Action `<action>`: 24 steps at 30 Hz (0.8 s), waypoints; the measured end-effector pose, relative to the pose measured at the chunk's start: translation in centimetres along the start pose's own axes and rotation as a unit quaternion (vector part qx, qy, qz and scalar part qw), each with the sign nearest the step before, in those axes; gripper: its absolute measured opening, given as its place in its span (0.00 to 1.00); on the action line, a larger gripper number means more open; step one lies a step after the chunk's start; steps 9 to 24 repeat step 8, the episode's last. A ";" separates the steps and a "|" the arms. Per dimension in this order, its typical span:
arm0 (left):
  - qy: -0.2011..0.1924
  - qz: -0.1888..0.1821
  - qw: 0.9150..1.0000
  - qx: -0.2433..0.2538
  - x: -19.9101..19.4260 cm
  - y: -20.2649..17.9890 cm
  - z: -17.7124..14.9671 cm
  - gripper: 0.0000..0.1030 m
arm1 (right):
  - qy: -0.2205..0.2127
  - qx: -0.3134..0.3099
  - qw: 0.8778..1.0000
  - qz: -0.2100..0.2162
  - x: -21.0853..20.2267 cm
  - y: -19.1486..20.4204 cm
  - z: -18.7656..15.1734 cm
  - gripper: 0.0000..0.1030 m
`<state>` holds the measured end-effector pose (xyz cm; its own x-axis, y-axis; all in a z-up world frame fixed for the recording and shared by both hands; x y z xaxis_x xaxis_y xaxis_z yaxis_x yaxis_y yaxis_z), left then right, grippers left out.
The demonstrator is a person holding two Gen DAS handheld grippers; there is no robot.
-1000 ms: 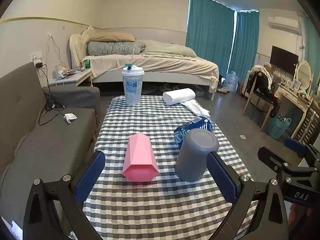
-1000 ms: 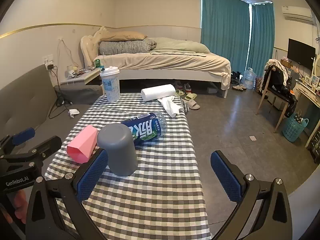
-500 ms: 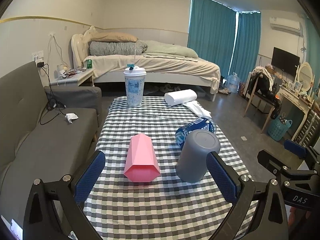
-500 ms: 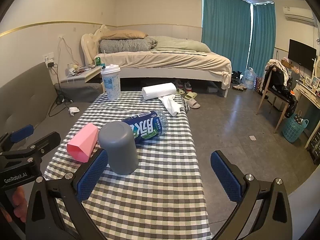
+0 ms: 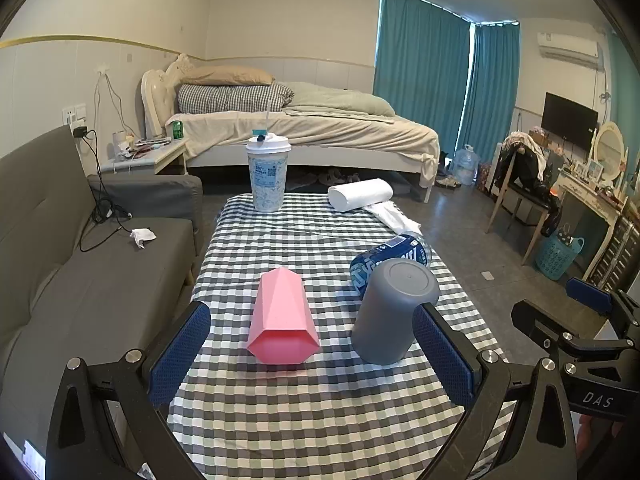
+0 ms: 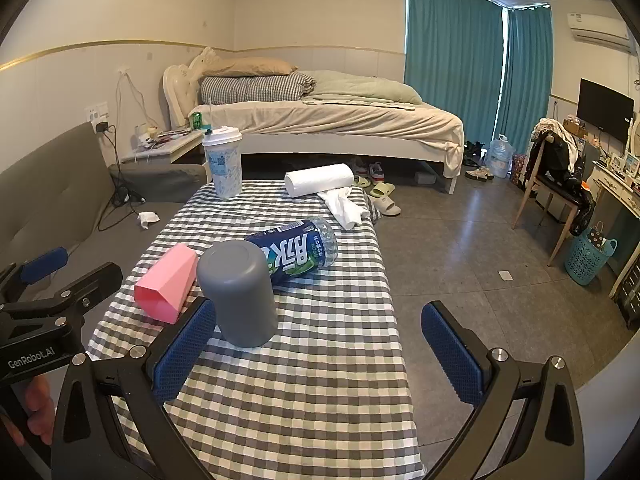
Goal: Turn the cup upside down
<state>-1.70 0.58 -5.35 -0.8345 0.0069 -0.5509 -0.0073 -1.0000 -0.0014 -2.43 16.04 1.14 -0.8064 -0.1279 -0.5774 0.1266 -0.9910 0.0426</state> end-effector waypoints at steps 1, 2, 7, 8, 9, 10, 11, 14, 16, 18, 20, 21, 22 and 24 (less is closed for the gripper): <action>-0.001 0.000 1.000 -0.001 0.0 0.0 0.0 1.00 | 0.000 0.000 1.000 0.000 0.0 0.0 0.0 1.00; 0.000 0.000 1.000 0.000 0.0 0.0 0.0 1.00 | 0.000 0.000 1.000 0.000 0.0 0.0 0.0 1.00; 0.005 -0.002 1.000 0.003 0.3 -0.1 -0.3 1.00 | 0.001 -0.002 1.000 -0.004 0.0 0.0 -0.1 1.00; 0.007 0.000 1.000 0.004 0.3 -0.1 -0.3 1.00 | 0.002 -0.003 1.000 -0.005 0.1 0.0 -0.1 1.00; 0.007 0.000 1.000 0.004 0.3 -0.1 -0.3 1.00 | 0.002 -0.003 1.000 -0.005 0.1 0.0 -0.1 1.00; 0.007 0.000 1.000 0.004 0.3 -0.1 -0.3 1.00 | 0.002 -0.003 1.000 -0.005 0.1 0.0 -0.1 1.00; 0.007 0.000 1.000 0.004 0.3 -0.1 -0.3 1.00 | 0.002 -0.003 1.000 -0.005 0.1 0.0 -0.1 1.00; 0.007 0.000 1.000 0.004 0.3 -0.1 -0.3 1.00 | 0.002 -0.003 1.000 -0.005 0.1 0.0 -0.1 1.00; 0.007 0.000 1.000 0.004 0.3 -0.1 -0.3 1.00 | 0.002 -0.003 1.000 -0.005 0.1 0.0 -0.1 1.00; 0.007 0.000 1.000 0.004 0.3 -0.1 -0.3 1.00 | 0.002 -0.003 1.000 -0.005 0.1 0.0 -0.1 1.00; 0.007 0.000 1.000 0.004 0.3 -0.1 -0.3 1.00 | 0.002 -0.003 1.000 -0.005 0.1 0.0 -0.1 1.00; 0.007 0.000 1.000 0.004 0.3 -0.1 -0.3 1.00 | 0.002 -0.003 1.000 -0.005 0.1 0.0 -0.1 1.00; 0.007 0.000 1.000 0.004 0.3 -0.1 -0.3 1.00 | 0.002 -0.003 1.000 -0.005 0.1 0.0 -0.1 1.00; 0.007 0.000 1.000 0.004 0.3 -0.1 -0.3 1.00 | 0.002 -0.003 1.000 -0.005 0.1 0.0 -0.1 1.00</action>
Point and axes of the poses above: each gripper's, at about its wrist camera, not at the fingertips, and x roughly the way its jaws point, y to its left, z to its top, the point moved 4 cm from there along x, roughly the way its jaws point, and after that the axes turned 5 degrees about x, right-handed, at the moved point
